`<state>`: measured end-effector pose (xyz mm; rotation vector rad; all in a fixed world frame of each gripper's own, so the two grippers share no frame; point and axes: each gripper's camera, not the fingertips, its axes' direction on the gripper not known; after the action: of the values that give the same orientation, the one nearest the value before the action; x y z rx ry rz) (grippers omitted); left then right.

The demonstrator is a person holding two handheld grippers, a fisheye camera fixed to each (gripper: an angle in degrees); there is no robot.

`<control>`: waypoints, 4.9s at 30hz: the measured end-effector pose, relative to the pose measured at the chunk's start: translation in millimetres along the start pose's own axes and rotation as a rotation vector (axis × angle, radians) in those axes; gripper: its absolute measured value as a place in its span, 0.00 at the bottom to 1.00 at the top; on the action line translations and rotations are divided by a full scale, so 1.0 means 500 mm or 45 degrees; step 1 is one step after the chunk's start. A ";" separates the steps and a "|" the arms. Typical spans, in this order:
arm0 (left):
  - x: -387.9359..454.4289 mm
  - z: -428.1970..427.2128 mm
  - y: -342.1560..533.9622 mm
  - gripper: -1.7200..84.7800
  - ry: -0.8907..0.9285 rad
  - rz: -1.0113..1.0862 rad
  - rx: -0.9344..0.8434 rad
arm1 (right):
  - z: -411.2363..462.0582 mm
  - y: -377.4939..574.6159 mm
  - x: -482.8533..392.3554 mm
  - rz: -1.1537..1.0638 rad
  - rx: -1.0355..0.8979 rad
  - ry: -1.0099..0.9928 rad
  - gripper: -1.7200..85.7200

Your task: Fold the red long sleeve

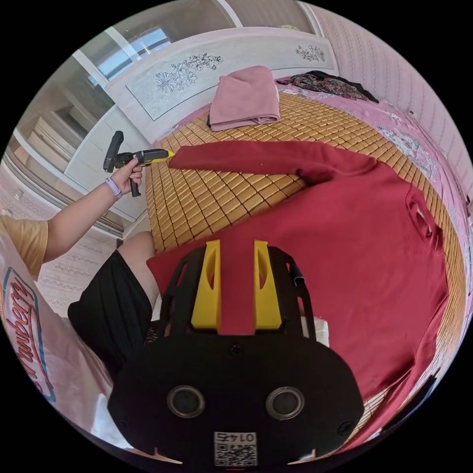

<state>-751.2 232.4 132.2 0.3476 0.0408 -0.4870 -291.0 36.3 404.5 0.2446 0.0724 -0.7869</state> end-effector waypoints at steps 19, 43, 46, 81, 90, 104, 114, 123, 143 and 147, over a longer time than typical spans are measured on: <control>0.158 -0.121 0.123 0.02 0.179 0.328 0.427 | 0.205 -0.246 -0.188 -0.274 -0.063 0.422 0.04; 0.858 0.121 0.711 0.03 0.981 1.221 -0.490 | -0.190 0.743 -0.021 0.937 0.173 0.344 0.14; 0.936 0.143 0.739 0.03 0.920 1.338 -0.436 | -0.184 0.719 0.017 0.939 0.245 0.439 0.15; 0.960 0.363 0.470 0.04 0.285 1.436 -0.040 | -0.248 0.416 0.297 0.367 0.315 0.325 0.12; 0.993 0.522 0.403 0.03 0.072 1.407 -0.253 | -0.059 0.051 0.561 0.416 -0.014 0.171 0.06; 0.856 0.488 0.302 0.04 0.269 1.002 -0.125 | -0.100 0.114 0.610 0.400 0.315 0.094 0.15; 0.942 0.373 0.604 0.01 0.756 1.181 -0.337 | -0.137 0.657 0.345 0.546 0.121 0.247 0.12; 1.103 0.419 0.790 0.01 0.560 1.548 -0.517 | -0.081 0.787 0.330 0.860 0.142 0.210 0.10; 1.080 0.446 0.678 0.01 0.287 1.394 -0.381 | -0.212 1.306 0.490 1.894 0.451 0.929 0.15; 1.073 0.442 0.663 0.01 0.310 1.370 -0.390 | -0.215 1.354 0.484 1.924 0.722 0.621 0.08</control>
<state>-132.4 189.9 380.9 0.0881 0.1521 0.6255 362.3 355.3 392.0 0.8813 0.0971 0.7969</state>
